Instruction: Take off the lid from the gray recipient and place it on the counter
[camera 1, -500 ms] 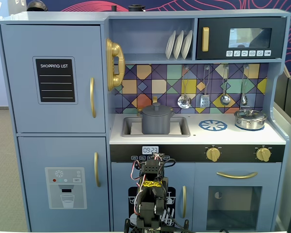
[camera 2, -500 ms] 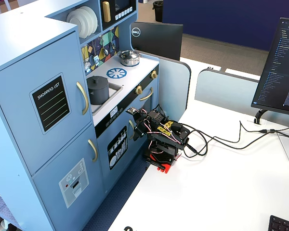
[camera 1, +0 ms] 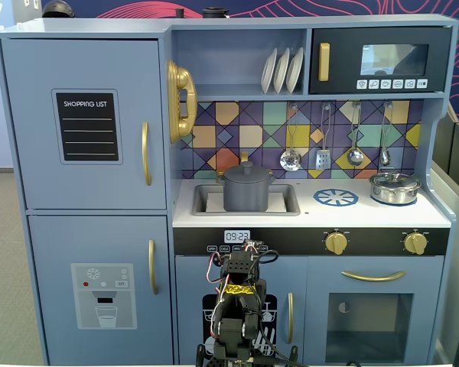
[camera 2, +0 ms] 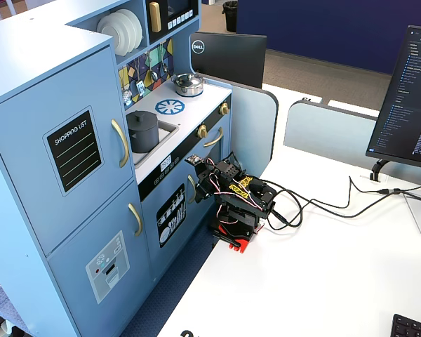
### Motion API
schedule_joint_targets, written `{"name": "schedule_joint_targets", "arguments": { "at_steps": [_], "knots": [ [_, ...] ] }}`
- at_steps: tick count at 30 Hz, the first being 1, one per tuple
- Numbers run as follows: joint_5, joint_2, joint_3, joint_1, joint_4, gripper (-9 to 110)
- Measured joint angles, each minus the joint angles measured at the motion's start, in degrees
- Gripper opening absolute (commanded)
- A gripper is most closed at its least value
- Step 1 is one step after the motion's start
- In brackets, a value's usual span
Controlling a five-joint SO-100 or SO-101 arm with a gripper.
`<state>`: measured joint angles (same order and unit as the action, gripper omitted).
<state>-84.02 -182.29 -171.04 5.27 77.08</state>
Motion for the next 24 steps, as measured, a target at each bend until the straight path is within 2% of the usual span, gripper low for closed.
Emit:
{"name": "schedule_joint_targets", "arguments": {
  "at_steps": [4, 14, 18, 24],
  "knots": [
    [1.14, 0.97, 5.71, 0.00, -2.29, 0],
    [-2.37, 9.67, 34.45, 0.00, -13.71, 0],
    [-4.31, 13.62, 41.22, 0.00, -22.50, 6],
    [-5.98, 18.72, 44.30, 0.00, -37.71, 22]
  ]
}}
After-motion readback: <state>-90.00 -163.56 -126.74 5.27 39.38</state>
